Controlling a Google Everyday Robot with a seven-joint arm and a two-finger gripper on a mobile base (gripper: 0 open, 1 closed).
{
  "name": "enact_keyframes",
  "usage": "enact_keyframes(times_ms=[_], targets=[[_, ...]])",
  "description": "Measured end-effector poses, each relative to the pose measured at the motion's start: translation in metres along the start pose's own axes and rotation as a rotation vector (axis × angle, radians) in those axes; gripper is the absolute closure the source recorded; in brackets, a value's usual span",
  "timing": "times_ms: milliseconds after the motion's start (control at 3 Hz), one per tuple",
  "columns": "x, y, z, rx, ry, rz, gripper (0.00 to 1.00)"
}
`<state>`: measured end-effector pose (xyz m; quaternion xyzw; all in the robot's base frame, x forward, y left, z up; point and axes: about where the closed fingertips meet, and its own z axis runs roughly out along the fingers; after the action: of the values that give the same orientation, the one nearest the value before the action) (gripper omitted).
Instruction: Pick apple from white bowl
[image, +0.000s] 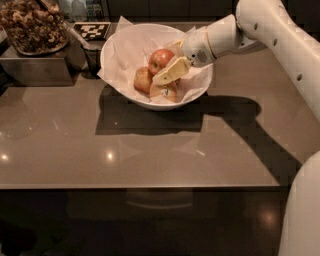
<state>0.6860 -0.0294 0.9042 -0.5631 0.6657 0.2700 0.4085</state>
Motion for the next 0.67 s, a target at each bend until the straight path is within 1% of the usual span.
enact_keyframes(times_ms=[667], targets=[[-0.0054, 0.0, -0.0051, 0.002, -0.012, 0.012, 0.86]])
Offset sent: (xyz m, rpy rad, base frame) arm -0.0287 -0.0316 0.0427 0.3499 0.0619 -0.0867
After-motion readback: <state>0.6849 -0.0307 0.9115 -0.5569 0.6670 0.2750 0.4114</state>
